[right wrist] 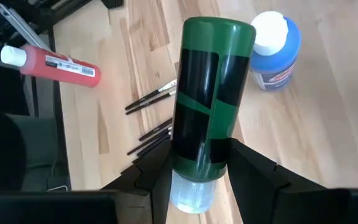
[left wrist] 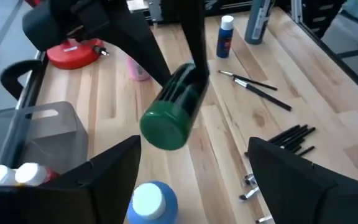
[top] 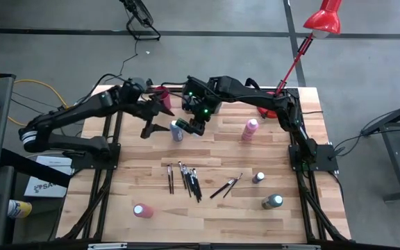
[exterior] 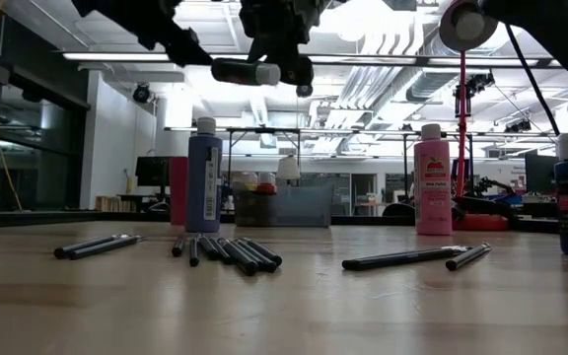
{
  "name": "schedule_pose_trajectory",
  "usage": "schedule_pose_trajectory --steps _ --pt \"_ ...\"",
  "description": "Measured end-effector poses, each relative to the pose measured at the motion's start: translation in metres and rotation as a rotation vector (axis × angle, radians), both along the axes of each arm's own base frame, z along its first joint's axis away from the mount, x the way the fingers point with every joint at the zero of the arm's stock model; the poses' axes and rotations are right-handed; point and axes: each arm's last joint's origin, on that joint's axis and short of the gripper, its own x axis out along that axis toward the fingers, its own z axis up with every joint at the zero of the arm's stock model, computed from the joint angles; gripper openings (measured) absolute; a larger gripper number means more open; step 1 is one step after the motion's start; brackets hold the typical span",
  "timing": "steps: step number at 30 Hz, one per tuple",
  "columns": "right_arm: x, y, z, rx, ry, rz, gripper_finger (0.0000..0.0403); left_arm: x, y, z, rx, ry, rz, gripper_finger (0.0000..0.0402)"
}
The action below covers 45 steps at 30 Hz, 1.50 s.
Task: Pick & Place Paint Supplies
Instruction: Put the green paint bottle into the black bin
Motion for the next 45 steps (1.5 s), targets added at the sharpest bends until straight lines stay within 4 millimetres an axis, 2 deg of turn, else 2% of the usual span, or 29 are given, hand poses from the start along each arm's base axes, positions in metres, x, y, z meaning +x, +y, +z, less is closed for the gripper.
schedule_pose_trajectory --steps 9,16,21,31,36,40,43,45 --pt "0.006 0.004 0.003 -0.022 -0.065 0.038 0.0133 0.019 0.008 -0.009 -0.058 -0.017 -0.055 0.0297" --pt "0.006 0.004 0.003 -0.034 -0.075 0.050 0.0133 0.022 0.011 -0.014 -0.081 -0.005 -0.065 0.0290" --pt "0.006 0.004 0.003 -0.035 -0.076 0.051 0.0133 0.023 0.011 -0.013 -0.079 -0.013 -0.064 0.0249" --pt "0.007 0.004 0.003 -0.039 -0.092 0.058 0.0133 0.023 0.011 -0.013 -0.080 -0.010 -0.063 0.0125" --pt "0.007 0.004 0.003 -0.038 -0.090 0.057 0.0133 0.023 0.011 -0.013 -0.075 -0.011 -0.065 0.0124" --pt "0.000 0.003 0.010 -0.061 -0.075 0.038 0.0149 0.023 0.012 -0.012 -0.057 -0.020 -0.056 0.0124" --pt "-0.016 0.001 0.024 -0.109 -0.048 0.004 0.0168 0.022 0.012 -0.015 -0.029 0.010 -0.027 0.0124" --pt "-0.031 0.000 0.043 -0.156 -0.066 -0.017 0.0178 0.023 0.014 -0.015 0.001 0.005 -0.004 0.0124"
